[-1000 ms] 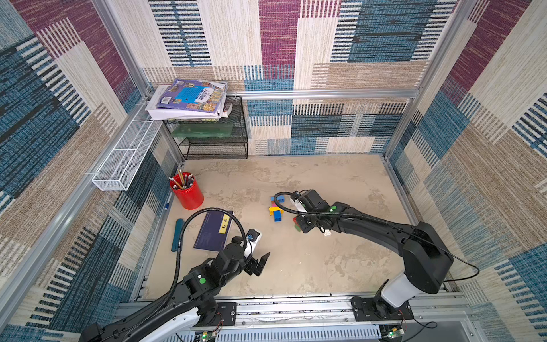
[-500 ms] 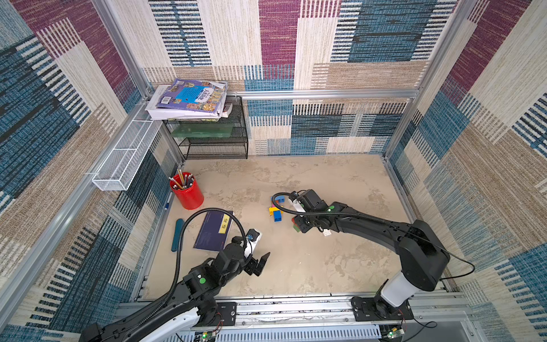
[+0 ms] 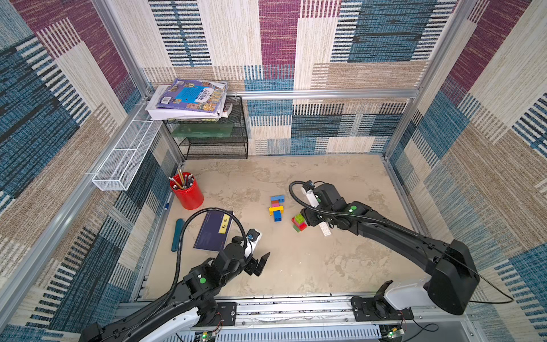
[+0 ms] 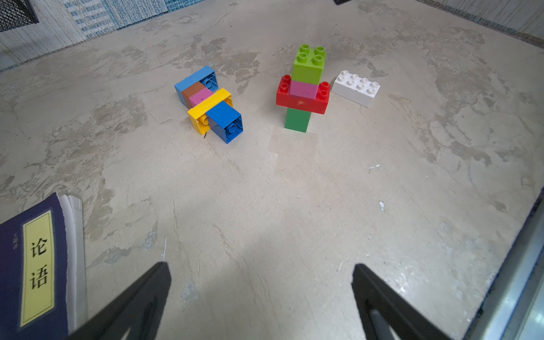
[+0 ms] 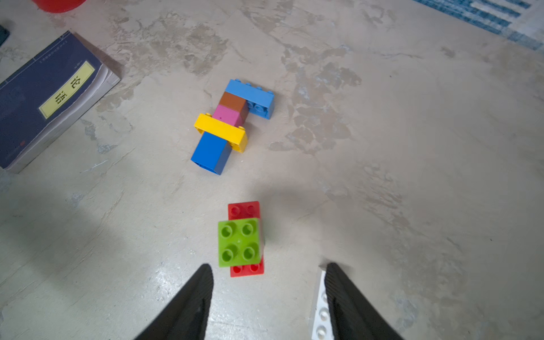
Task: Assemble the letter f with lego
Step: Move the lego brick at the center of the board, then pick up the lego brick from the center of the board.
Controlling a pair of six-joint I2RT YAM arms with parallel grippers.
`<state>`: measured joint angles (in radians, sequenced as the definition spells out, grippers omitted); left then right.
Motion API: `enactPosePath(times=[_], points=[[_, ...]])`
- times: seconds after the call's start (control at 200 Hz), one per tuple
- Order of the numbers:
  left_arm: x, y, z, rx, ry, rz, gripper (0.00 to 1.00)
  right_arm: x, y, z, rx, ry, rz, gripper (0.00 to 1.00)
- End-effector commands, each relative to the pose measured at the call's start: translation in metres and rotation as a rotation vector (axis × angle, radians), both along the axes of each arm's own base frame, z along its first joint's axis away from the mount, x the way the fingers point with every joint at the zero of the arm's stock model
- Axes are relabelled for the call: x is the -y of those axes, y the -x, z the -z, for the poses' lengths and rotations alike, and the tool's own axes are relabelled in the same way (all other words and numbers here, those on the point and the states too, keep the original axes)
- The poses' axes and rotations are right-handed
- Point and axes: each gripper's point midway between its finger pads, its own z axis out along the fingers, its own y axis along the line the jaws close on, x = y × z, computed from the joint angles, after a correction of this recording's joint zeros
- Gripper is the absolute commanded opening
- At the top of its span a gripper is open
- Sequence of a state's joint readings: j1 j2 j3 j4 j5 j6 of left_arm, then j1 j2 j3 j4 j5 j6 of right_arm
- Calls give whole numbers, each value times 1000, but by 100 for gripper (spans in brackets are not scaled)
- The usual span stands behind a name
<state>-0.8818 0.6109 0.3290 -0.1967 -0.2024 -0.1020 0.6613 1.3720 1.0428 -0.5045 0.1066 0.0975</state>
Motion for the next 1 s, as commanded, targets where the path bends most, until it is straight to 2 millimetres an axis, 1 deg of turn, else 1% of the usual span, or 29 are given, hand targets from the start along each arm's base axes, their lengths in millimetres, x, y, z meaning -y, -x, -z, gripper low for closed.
enactPosePath(times=[0.0,0.06,0.115,0.19,0.29,0.371,0.551,0.726,0.851,0.997], points=[[5,-1,-7,11,21,13,99,33,2,9,-48,-20,130,64],[5,-1,-6,7,18,13,99,48,3,19,-75,-12,176,63],[6,-1,-6,4,16,15,99,57,4,30,-99,10,204,63],[7,-1,-5,-1,12,17,99,62,3,44,-132,44,226,63],[7,-1,-5,-3,10,17,99,66,0,61,-169,95,251,61],[6,-1,-5,-2,12,16,99,65,-3,76,-200,113,250,59],[7,-1,-5,-2,12,17,99,63,-4,100,-245,122,243,55],[6,-1,-4,-1,11,15,99,62,-5,114,-272,132,228,50],[7,-2,-5,-1,11,15,99,62,-7,120,-281,137,229,48],[6,-2,-5,1,10,14,99,62,-8,124,-292,131,222,47]])
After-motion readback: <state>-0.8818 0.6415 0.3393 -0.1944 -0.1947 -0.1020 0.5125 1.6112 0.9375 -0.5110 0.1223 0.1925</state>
